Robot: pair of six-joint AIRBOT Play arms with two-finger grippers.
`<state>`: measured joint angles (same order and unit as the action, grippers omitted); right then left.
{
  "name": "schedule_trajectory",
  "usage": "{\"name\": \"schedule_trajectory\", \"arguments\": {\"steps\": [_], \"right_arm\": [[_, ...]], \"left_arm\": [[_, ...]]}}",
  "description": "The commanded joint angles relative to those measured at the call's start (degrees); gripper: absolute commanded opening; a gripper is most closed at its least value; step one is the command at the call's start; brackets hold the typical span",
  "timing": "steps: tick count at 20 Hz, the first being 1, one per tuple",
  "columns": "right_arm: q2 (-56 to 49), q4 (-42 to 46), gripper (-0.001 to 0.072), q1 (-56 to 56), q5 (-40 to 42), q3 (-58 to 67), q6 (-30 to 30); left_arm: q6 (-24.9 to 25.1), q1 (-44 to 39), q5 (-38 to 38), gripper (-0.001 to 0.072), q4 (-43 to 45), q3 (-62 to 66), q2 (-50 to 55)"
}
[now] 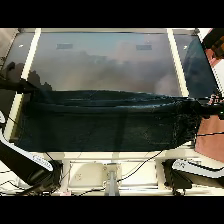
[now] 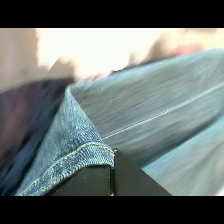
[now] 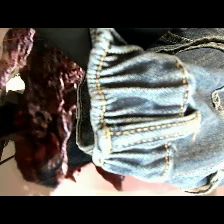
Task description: Fold the clothes and pants, and hang the long-sleeved shirts on hangers.
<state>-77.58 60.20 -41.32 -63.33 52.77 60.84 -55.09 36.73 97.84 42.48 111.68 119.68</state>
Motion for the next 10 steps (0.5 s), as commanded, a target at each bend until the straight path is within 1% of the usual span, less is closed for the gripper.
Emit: {"name": "schedule_trajectory", "arguments": {"steps": [1, 5, 7, 10], "right_arm": [[0.0, 0.0, 0.0054, 0.0, -0.1, 0.0, 0.0], [0.0, -0.2, 0.0054, 0.0, -0.1, 0.0, 0.1], [0.0, -0.3, 0.0054, 0.0, -0.1, 0.0, 0.2], [0.0, -0.3, 0.0054, 0.0, -0.1, 0.0, 0.2]], "left_arm": [[-3.1, 3.2, -5.8, 0.0035, -11.6, 0.7, -0.1], [-8.4, 3.6, -13.0, 0.0035, -5.7, 0.3, 0.6], [-9.3, 3.0, -15.1, 0.0035, -5.7, 0.3, 1.8], [-9.2, 1.5, -17.8, 0.0035, -6.8, 0.3, 3.4]]}}
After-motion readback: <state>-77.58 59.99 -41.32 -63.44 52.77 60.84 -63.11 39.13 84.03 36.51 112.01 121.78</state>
